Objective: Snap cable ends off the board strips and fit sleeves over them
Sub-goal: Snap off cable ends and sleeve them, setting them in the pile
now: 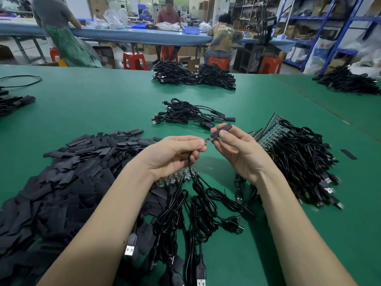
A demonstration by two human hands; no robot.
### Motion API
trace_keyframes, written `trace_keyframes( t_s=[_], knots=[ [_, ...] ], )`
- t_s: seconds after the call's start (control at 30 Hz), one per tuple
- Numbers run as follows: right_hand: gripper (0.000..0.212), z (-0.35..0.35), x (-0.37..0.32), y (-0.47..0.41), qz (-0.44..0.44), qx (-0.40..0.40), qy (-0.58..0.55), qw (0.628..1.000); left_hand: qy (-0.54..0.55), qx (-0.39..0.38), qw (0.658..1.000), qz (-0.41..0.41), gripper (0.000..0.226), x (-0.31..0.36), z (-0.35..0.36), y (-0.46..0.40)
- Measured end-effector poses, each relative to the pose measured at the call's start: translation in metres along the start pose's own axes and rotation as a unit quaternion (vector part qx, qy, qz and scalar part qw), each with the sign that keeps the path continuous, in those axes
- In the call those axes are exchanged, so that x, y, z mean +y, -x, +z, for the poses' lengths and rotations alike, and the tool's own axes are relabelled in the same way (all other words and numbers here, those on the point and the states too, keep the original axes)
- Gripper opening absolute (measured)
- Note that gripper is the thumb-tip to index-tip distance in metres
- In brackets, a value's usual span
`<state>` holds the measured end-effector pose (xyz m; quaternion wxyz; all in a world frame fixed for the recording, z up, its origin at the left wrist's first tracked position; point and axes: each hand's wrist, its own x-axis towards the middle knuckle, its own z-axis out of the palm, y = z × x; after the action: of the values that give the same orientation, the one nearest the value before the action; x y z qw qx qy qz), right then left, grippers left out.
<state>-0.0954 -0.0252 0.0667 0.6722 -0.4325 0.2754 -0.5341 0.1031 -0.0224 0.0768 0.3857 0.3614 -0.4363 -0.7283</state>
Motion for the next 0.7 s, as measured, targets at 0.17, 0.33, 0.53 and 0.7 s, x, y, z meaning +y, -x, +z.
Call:
trace_keyframes(
  t_s=[0.17, 0.33, 0.53, 0.7],
  knots=[
    [0.019, 0.001, -0.003, 0.0, -0.026, -0.033, 0.04, 0.998, -0.044, 0.004, 0.999, 0.003, 0.009, 0.005, -0.005, 0.002],
    [0.018, 0.001, 0.001, 0.0, -0.007, -0.037, 0.03, 0.999, -0.094, -0.019, 0.995, 0.0, 0.007, 0.007, -0.006, 0.007],
    [0.017, 0.002, 0.001, 0.001, 0.016, -0.058, 0.009, 0.998, -0.123, -0.043, 0.991, 0.011, 0.005, 0.01, -0.007, 0.011],
    [0.022, 0.002, 0.004, 0.001, 0.008, -0.092, 0.041, 0.995, -0.127, -0.05, 0.991, 0.001, 0.004, 0.012, -0.01, 0.012]
  ],
)
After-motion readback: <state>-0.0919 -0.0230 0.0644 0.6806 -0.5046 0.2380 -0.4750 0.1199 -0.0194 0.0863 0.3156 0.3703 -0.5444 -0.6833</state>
